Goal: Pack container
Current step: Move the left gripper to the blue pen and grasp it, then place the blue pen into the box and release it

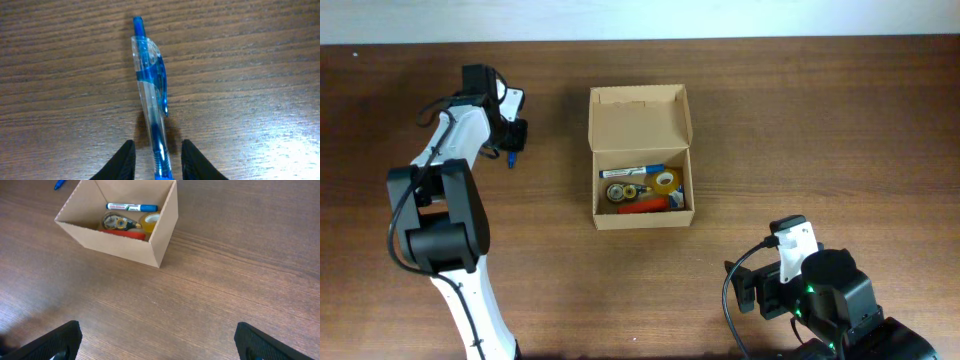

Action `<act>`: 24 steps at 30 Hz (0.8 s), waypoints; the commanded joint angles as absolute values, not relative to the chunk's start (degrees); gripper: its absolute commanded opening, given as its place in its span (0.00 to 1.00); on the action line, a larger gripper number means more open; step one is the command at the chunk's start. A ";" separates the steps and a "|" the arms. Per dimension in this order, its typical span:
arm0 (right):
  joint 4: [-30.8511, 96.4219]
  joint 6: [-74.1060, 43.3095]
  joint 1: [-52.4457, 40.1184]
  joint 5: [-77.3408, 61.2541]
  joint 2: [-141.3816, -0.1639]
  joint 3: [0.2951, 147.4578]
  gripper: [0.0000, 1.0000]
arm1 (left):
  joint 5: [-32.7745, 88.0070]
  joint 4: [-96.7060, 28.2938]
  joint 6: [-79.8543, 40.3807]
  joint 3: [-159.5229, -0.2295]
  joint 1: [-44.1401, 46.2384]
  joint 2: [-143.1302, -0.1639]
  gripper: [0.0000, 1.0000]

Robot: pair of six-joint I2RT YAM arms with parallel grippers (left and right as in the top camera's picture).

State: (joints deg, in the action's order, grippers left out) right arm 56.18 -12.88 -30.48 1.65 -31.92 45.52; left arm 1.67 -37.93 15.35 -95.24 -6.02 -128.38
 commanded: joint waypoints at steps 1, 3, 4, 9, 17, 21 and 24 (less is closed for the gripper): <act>56.14 -12.62 -30.79 2.15 -31.59 45.41 0.99 | 2.79 -38.04 14.55 -95.94 -5.91 -130.08 0.24; 56.14 -12.62 -30.79 2.15 -31.59 45.41 0.99 | 2.79 -38.11 14.55 -95.94 -5.91 -130.10 0.13; 56.14 -12.62 -30.79 2.15 -31.59 45.41 0.99 | 2.79 -38.20 14.52 -95.94 -5.91 -130.15 0.08; 56.14 -12.62 -30.79 2.15 -31.59 45.41 0.99 | 2.79 -38.92 14.15 -96.05 -5.78 -130.15 0.02; 56.14 -12.62 -30.79 2.15 -31.59 45.41 0.99 | 2.79 -54.74 14.17 -111.74 -2.66 -126.52 0.02; 56.14 -12.62 -30.79 2.15 -31.59 45.41 0.99 | 2.79 -54.78 16.47 -115.13 1.93 -117.93 0.02; 56.14 -12.62 -30.79 2.15 -31.59 45.41 0.99 | 3.07 -55.00 22.52 -115.13 6.63 -111.90 0.02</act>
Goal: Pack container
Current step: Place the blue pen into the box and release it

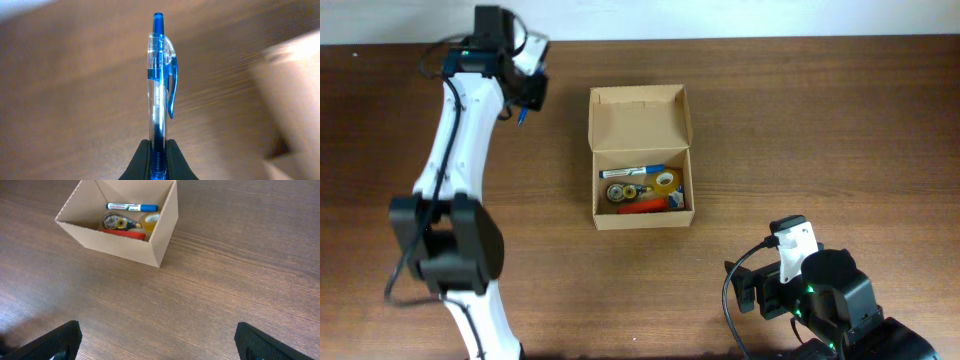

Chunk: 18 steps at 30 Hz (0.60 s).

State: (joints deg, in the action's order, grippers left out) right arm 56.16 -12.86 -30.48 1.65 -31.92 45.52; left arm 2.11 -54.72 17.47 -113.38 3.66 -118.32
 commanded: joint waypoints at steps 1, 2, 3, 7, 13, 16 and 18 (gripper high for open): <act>56.14 -12.62 -30.79 2.15 -31.59 45.41 0.99 | 4.32 -55.66 25.21 -115.13 8.58 -110.02 0.02; 56.14 -12.62 -30.79 2.15 -31.59 45.41 0.99 | 5.89 -56.31 27.20 -115.13 10.39 -108.55 0.02; 56.14 -12.62 -30.79 2.15 -31.59 45.41 0.99 | 6.94 -57.06 28.49 -115.13 12.12 -107.46 0.02; 56.14 -12.62 -30.79 2.15 -31.59 45.41 0.99 | 7.11 -61.23 31.83 -115.11 17.19 -106.26 0.02; 56.14 -12.62 -30.79 2.15 -31.59 45.41 0.99 | 7.44 -66.52 31.79 -110.00 18.70 -106.26 0.02; 56.14 -12.62 -30.79 2.15 -31.59 45.41 0.99 | 10.76 -65.54 31.81 -104.99 18.79 -106.26 0.02; 56.14 -12.62 -30.79 2.15 -31.59 45.41 0.99 | 10.74 -63.51 33.21 -101.03 19.14 -106.26 0.02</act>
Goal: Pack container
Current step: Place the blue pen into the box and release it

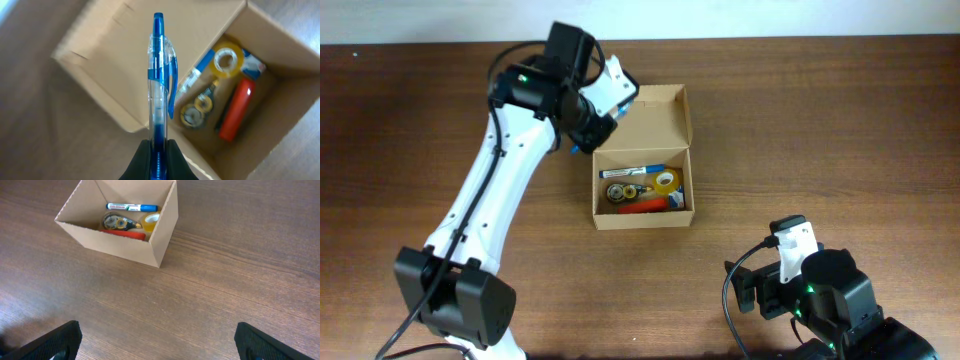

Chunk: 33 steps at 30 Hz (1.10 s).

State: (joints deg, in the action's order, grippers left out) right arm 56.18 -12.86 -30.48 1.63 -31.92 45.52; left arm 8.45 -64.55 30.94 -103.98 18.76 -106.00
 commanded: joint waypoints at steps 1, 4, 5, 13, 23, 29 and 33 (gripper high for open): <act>56.14 -12.62 -30.79 2.15 -31.59 45.41 0.99 | 10.74 -62.06 34.96 -98.96 19.42 -106.26 0.02; 56.14 -12.62 -30.79 2.15 -31.59 45.41 0.99 | 10.79 -57.21 38.92 -93.67 20.82 -106.26 0.02; 56.14 -12.62 -30.79 2.15 -31.59 45.41 0.99 | 10.81 -55.59 41.01 -91.98 21.28 -106.26 0.02; 56.14 -12.62 -30.79 2.15 -31.59 45.41 0.99 | 14.46 -45.84 54.78 -85.25 23.99 -106.28 0.02; 56.14 -12.62 -30.79 2.15 -31.59 45.41 0.99 | 18.70 -45.56 65.71 -85.10 24.01 -109.32 0.02; 56.14 -12.62 -30.79 2.15 -31.59 45.41 0.99 | 17.67 -45.19 67.77 -85.10 23.97 -112.16 0.02; 56.14 -12.62 -30.79 2.15 -31.59 45.41 0.99 | 17.15 -44.86 67.75 -85.12 23.97 -112.92 0.22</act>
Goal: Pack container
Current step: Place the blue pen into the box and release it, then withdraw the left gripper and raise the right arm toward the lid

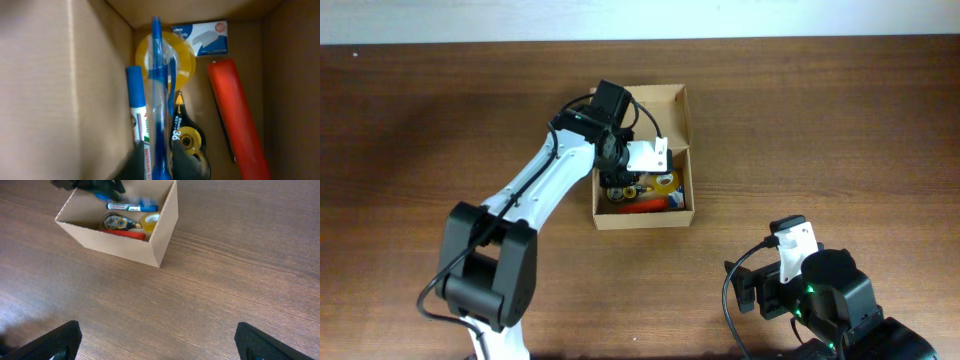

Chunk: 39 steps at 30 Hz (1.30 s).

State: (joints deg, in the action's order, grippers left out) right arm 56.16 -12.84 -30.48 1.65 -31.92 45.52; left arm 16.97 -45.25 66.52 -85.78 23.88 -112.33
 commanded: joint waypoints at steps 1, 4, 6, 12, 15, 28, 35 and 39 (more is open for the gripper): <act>56.14 -12.62 -30.79 2.15 -31.59 45.41 0.99 | 17.12 -44.49 67.72 -85.12 23.97 -112.92 0.23; 56.14 -12.62 -30.79 2.15 -31.59 45.41 0.99 | 17.12 -44.36 66.76 -85.23 23.97 -112.90 0.28; 56.14 -12.62 -30.79 2.15 -31.59 45.41 0.99 | 17.15 -44.38 62.92 -86.08 23.97 -112.71 0.28; 56.14 -12.62 -30.79 2.15 -31.59 45.41 0.99 | 17.21 -44.56 49.91 -90.91 23.97 -106.34 0.27; 56.14 -12.62 -30.79 2.15 -31.59 45.41 0.99 | 17.17 -44.29 49.30 -91.68 23.97 -100.84 0.27; 56.12 -12.60 -30.79 2.17 -31.59 45.41 0.99 | 17.17 -41.54 26.70 -91.66 10.59 -93.25 0.27; 50.96 -12.47 -30.79 3.81 -31.59 45.41 0.99 | 17.19 -41.71 15.62 -91.66 4.25 -96.60 0.22; 46.35 -12.40 -30.74 3.70 -32.05 45.41 0.99 | 17.21 -41.43 9.80 -91.66 2.76 -102.39 0.06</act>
State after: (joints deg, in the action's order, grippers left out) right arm 48.38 -12.82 -30.48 3.16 -31.92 45.52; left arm 16.97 -41.65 15.38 -91.42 3.49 -98.63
